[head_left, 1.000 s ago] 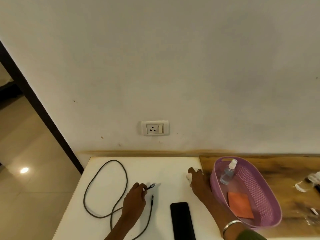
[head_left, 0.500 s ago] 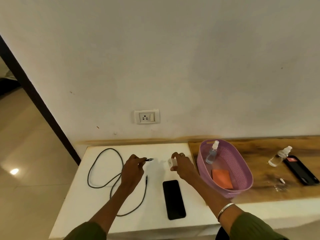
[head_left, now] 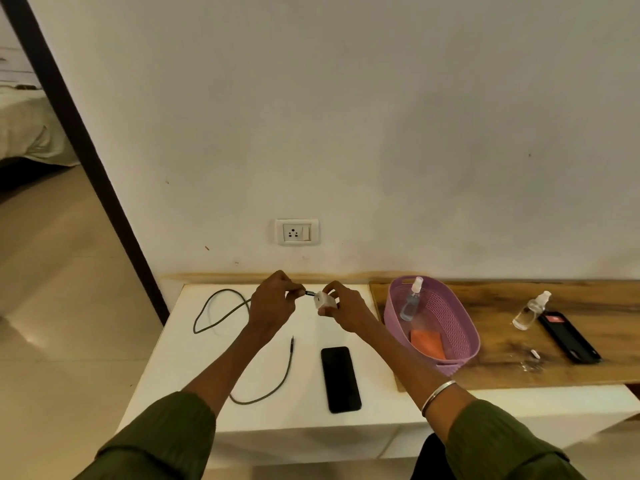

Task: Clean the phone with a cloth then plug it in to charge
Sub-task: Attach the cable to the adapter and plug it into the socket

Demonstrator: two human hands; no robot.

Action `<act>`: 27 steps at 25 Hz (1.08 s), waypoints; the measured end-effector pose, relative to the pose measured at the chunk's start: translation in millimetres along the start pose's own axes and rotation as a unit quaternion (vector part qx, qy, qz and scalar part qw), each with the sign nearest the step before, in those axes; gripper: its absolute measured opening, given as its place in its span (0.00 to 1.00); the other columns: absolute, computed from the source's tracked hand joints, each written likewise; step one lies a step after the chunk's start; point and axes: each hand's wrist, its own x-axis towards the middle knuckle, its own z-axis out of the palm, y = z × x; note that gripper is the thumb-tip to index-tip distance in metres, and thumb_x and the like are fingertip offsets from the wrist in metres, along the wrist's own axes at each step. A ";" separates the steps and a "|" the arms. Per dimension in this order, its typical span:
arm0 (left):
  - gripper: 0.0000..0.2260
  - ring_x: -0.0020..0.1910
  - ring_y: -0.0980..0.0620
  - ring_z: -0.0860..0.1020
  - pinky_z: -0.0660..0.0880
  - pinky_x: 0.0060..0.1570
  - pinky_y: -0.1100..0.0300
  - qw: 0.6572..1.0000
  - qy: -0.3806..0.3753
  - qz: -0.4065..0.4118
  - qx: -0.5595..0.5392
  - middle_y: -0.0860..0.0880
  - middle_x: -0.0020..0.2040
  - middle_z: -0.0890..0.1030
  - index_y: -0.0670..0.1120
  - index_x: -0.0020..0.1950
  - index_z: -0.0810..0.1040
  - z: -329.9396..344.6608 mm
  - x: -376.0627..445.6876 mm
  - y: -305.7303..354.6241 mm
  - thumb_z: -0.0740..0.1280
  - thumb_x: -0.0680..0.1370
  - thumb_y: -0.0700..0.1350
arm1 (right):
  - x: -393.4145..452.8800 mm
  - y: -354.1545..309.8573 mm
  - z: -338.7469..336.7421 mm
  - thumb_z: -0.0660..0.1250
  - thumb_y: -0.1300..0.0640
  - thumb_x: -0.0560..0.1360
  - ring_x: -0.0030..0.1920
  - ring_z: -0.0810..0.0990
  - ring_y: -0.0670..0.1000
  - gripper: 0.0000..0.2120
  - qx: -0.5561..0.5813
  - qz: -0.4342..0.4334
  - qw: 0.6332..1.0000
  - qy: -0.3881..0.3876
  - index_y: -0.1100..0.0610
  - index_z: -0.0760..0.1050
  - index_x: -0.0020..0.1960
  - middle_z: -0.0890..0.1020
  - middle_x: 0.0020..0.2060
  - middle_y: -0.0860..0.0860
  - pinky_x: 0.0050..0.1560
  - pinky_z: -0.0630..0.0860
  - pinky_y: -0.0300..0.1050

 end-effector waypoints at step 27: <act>0.03 0.35 0.46 0.76 0.70 0.31 0.54 0.994 -0.043 0.029 0.097 0.51 0.39 0.74 0.43 0.38 0.83 8.7 -13.3 3.2 0.72 0.72 0.38 | -10.6 -3.9 36.2 0.70 0.52 0.75 0.53 0.79 0.57 0.19 -0.060 -0.002 0.998 0.014 0.55 0.71 0.63 0.81 0.57 0.55 0.52 0.76 0.50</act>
